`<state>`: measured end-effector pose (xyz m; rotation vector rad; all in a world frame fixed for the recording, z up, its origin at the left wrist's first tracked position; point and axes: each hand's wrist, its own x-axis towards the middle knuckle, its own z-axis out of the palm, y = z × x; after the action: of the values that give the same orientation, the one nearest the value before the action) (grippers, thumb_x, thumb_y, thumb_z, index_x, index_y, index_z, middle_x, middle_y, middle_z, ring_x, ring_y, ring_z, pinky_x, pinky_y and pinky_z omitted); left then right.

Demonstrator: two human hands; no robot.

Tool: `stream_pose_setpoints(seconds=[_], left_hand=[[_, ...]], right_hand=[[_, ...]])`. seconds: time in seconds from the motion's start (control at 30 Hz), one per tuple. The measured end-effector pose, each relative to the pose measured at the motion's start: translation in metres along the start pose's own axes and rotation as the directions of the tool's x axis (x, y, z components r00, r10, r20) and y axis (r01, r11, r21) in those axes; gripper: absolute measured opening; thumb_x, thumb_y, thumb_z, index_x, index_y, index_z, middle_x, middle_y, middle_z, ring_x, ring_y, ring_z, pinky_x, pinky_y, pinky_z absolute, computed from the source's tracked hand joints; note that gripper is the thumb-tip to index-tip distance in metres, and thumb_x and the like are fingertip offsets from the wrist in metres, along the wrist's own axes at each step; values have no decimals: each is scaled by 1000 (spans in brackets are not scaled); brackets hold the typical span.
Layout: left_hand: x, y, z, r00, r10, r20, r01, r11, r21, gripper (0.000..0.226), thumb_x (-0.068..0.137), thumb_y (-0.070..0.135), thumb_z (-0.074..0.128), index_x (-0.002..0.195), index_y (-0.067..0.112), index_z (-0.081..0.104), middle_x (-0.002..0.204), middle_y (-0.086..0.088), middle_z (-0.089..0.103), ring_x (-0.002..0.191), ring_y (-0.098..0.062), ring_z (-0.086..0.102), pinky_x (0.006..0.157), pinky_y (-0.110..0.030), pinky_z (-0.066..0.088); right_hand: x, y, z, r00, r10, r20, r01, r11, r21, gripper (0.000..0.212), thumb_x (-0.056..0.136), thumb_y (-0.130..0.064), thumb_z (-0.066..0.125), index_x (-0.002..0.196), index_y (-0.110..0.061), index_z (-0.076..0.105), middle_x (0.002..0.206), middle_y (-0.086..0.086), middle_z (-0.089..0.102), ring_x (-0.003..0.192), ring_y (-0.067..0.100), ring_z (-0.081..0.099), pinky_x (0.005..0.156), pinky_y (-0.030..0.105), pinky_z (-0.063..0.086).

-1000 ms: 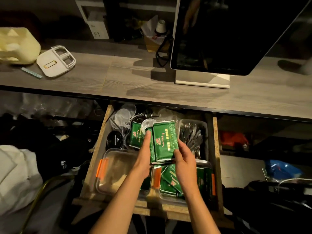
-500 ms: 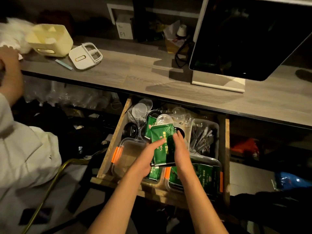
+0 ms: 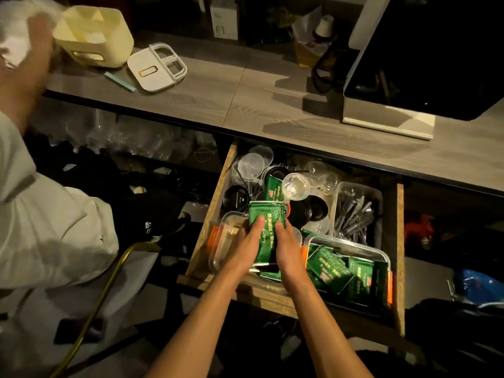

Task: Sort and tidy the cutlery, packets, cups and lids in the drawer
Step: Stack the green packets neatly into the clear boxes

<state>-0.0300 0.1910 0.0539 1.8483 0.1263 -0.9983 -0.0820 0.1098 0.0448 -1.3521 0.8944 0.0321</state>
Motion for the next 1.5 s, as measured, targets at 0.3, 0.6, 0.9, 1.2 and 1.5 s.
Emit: stream_pose_setpoints(seconds=[0.3,0.6,0.9,1.2,1.5], left_hand=[[39,-46,-38,990,-109,93,105,993,47,102,67,82,55,147,20,42,146,1,52,132,-22,51,112,-44,39],[128,-120,-37,956,-228,183,219,973,70,121,56,90,66,153,28,31,158,3,37,143,-21,38,117,-48,34],[135,-108,-21,908,-363,207,347,931,113,92,96,45,60,159,23,-3,167,-6,7,152,-30,14,120,-47,19],[130,-110,-6,963,-270,-6,263,935,238,65,101,55,38,155,20,28,159,-9,32,144,-33,32,117,-54,30],[131,-104,-6,954,-299,-16,299,950,86,68,99,65,30,151,22,36,156,-10,37,141,-33,37,117,-52,29]], right_hand=[[13,37,37,977,162,-136,-167,985,-28,52,105,-36,39,151,-12,31,150,7,41,129,14,40,101,25,29],[29,80,28,935,137,-327,-170,983,-75,44,104,-29,43,144,-12,46,150,4,44,138,17,39,107,24,27],[36,106,11,918,76,-390,-134,983,-125,48,104,-38,41,148,-17,40,153,3,41,139,17,38,115,36,32],[45,102,9,941,75,-330,-149,967,-205,49,105,-35,38,148,-10,39,152,7,42,139,18,38,114,32,29],[39,99,9,958,17,-285,-107,947,-303,47,106,-30,38,146,-6,42,152,7,41,140,14,34,110,22,22]])
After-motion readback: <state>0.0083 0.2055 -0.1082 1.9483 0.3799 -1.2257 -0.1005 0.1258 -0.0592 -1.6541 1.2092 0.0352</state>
